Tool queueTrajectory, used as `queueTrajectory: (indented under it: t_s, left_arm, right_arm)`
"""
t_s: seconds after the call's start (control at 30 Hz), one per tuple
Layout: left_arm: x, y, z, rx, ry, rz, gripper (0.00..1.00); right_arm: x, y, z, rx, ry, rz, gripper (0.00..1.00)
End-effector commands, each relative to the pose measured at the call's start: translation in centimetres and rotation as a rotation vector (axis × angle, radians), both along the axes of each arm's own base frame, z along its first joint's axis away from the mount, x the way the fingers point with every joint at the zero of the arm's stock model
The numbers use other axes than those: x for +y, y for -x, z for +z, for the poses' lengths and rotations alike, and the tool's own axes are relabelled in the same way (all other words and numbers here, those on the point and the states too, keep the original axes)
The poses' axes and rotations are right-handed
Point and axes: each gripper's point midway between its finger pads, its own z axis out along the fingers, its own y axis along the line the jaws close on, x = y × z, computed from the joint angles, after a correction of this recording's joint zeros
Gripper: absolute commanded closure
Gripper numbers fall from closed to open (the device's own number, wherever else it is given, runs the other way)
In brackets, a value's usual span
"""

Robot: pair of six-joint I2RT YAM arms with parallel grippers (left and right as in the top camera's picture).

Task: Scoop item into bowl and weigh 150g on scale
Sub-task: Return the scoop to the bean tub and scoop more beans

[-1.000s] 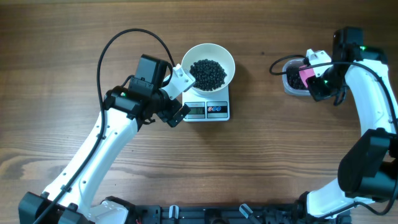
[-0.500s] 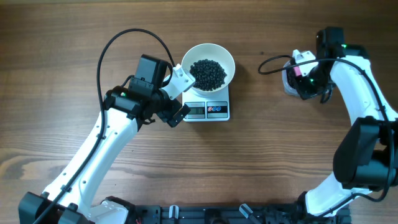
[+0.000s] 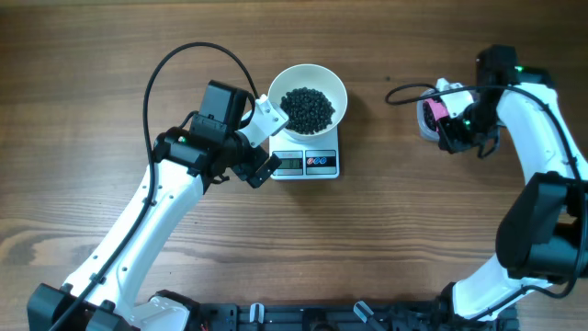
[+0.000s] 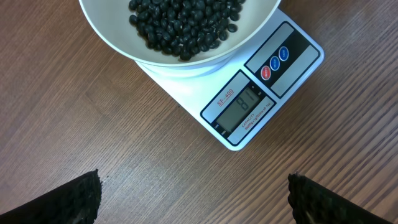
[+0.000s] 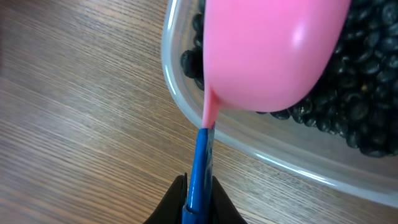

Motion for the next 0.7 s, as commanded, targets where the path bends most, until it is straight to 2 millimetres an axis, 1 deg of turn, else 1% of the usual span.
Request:
queueTrajectory:
  t_s: [0.0,0.13,0.27,0.47,0.6,0.67]
  left_arm:
    - [-0.1,0.2,0.2,-0.004,0.006,-0.023,0.00]
    - [-0.1,0.2,0.2,-0.005,0.006,-0.023,0.00]
    - [-0.1,0.2,0.2,-0.005,0.006,-0.023,0.00]
    - [-0.1,0.2,0.2,-0.005,0.006,-0.023,0.00]
    - [-0.1,0.2,0.2,-0.005,0.006,-0.023,0.00]
    - [-0.1,0.2,0.2,-0.005,0.006,-0.023,0.00]
  right_arm:
    - [1.1,0.4,-0.1,0.014,-0.166,-0.031,0.96]
    - [0.1,0.1,0.5,-0.015,-0.271,-0.110,0.96]
    - [-1.7,-0.1,1.4,-0.058,-0.379,-0.213,0.96]
    - [-3.6,-0.6,2.9,-0.124,-0.525,-0.340,0.96]
    - [-3.9,-0.8,3.6,-0.152,-0.581,-0.366,0.96]
    - [-3.5,-1.1,4.2,-0.169,-0.627,-0.366,0.96]
